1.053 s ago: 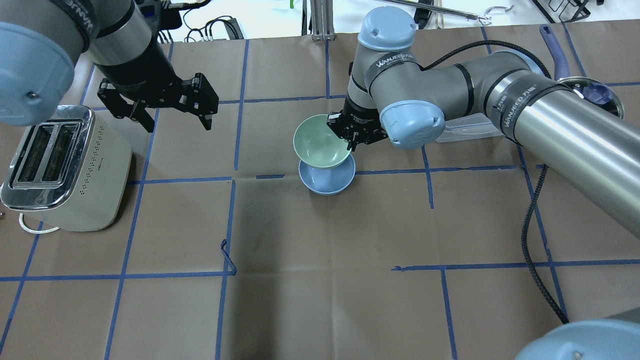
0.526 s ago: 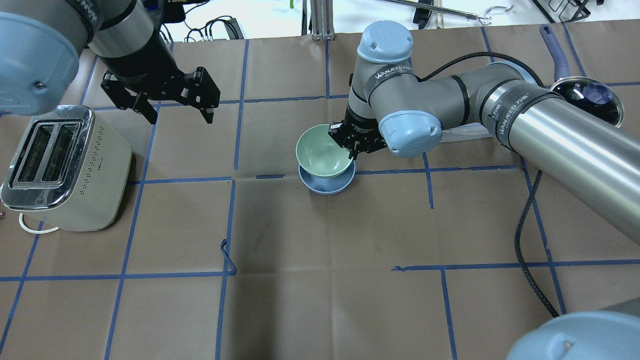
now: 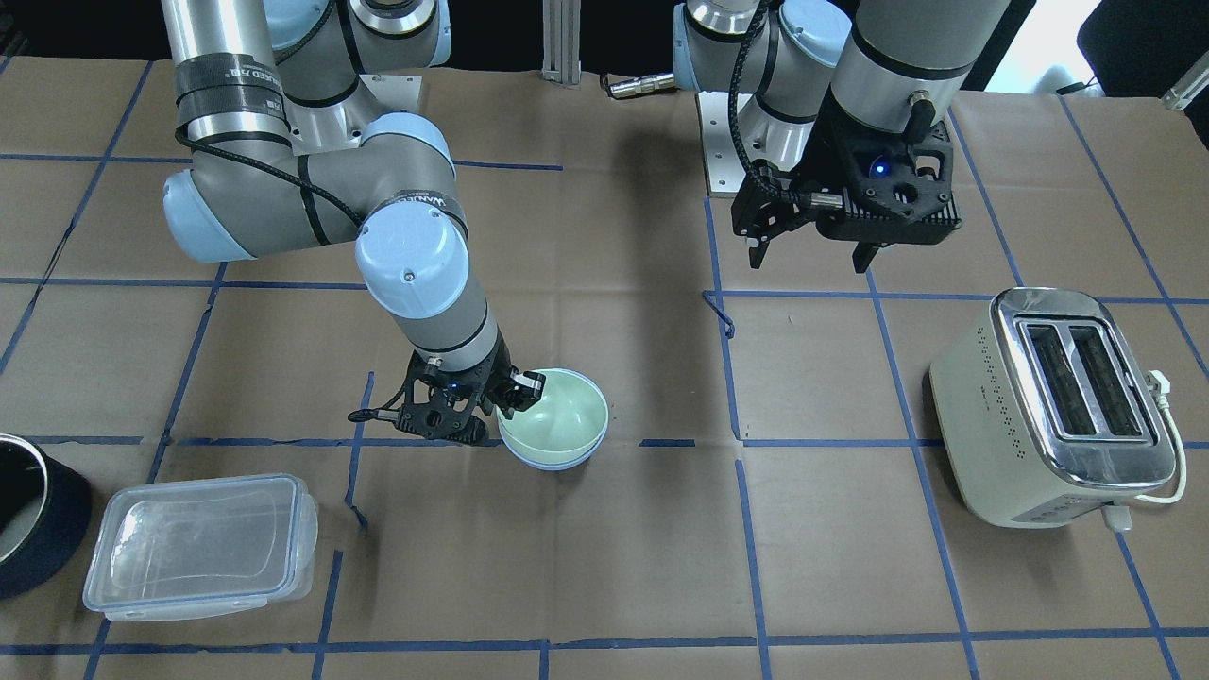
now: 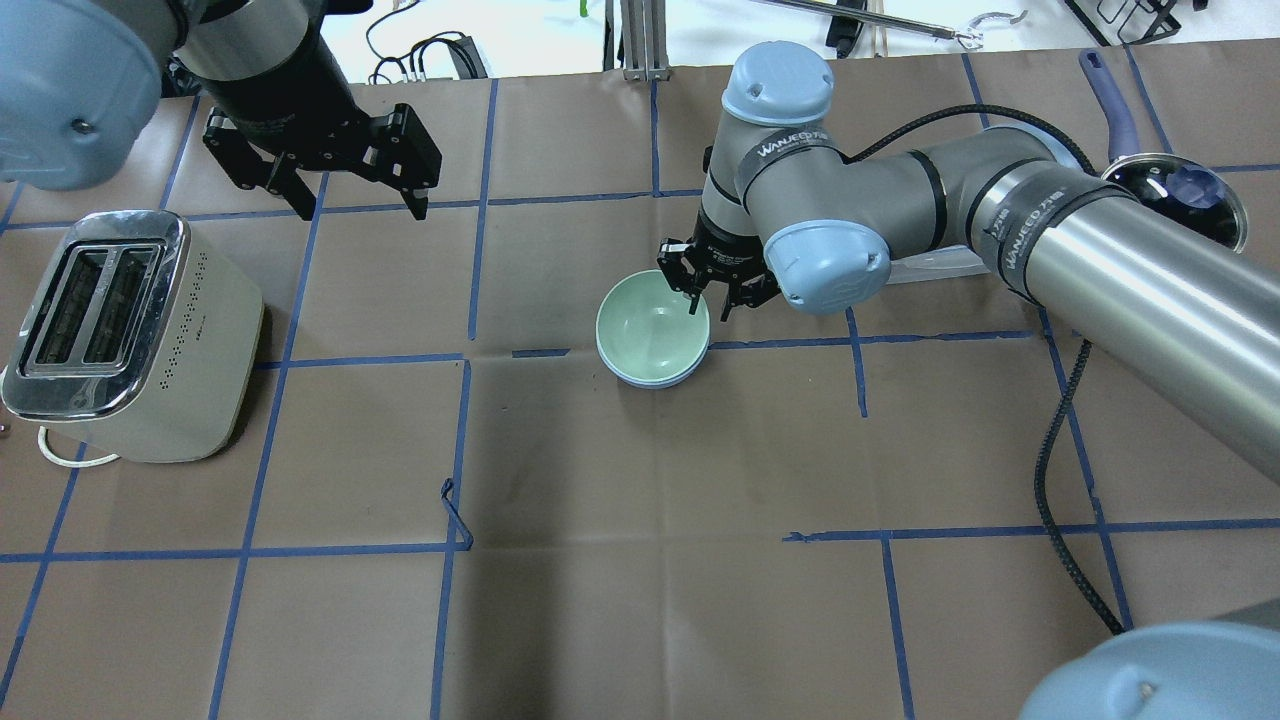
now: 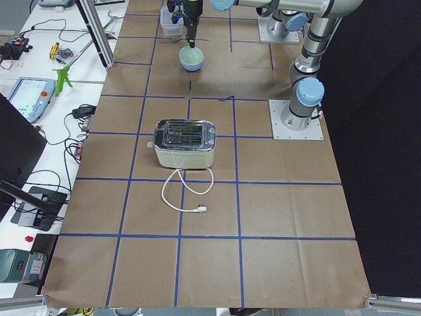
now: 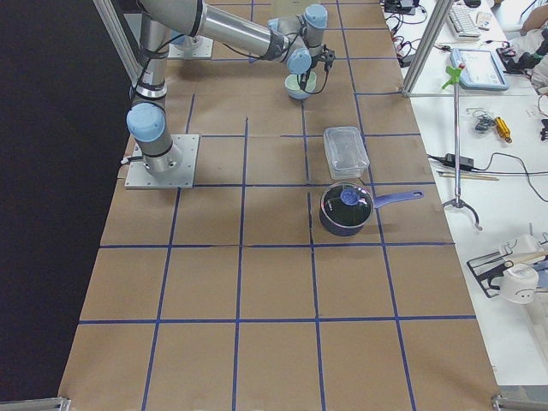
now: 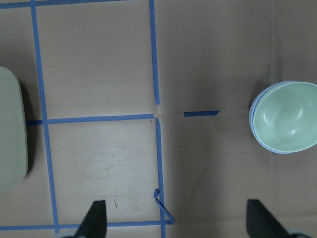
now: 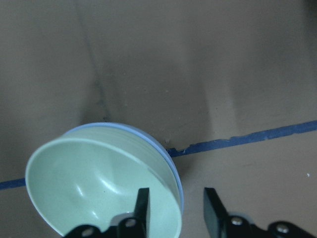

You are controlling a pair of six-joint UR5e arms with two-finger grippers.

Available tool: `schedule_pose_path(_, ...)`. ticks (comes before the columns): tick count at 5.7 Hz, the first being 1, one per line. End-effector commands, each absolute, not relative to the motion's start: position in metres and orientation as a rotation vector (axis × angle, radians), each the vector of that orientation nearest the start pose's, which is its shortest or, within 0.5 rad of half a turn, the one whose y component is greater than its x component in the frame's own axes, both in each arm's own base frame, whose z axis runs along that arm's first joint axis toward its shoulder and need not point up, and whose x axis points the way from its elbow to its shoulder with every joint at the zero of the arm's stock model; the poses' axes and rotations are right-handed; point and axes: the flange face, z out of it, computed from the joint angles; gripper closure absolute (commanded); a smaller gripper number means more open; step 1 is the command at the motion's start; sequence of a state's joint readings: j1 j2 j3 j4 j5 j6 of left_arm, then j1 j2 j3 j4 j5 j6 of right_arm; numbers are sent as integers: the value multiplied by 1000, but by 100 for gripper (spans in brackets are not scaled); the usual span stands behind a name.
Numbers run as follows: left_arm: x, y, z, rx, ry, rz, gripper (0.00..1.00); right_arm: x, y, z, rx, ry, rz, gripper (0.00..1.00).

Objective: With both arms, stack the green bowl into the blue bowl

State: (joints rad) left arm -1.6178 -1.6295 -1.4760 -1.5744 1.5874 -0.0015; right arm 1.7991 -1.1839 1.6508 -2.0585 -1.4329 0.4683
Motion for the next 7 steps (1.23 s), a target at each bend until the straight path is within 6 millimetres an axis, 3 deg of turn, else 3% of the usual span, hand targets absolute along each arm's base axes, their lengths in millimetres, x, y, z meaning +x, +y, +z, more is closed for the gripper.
schedule_pose_path(1, -156, -511, 507, 71, 3121, -58, 2, 256, -572, 371, 400, 2979, 35, 0)
schedule_pose_path(2, -155, -511, 507, 69, 3121, -58, 2, 233, -564, 424, 350, 3008, 107, 0)
schedule_pose_path(3, -156, -510, 507, 71, 3126, -56, 2, 206, -549, 456, 299, 3030, 121, 0)
schedule_pose_path(4, -156, -510, 508, 69, 3127, -60, 2, 180, -534, 475, 201, 3124, 130, 0)
schedule_pose_path(5, -155, -510, 508, 69, 3126, -61, 2, 169, -516, 488, 165, 3144, 177, 0)
schedule_pose_path(7, -154, -504, 509, 71, 3121, -58, 2, 160, -491, 487, 169, 3146, 192, 0)
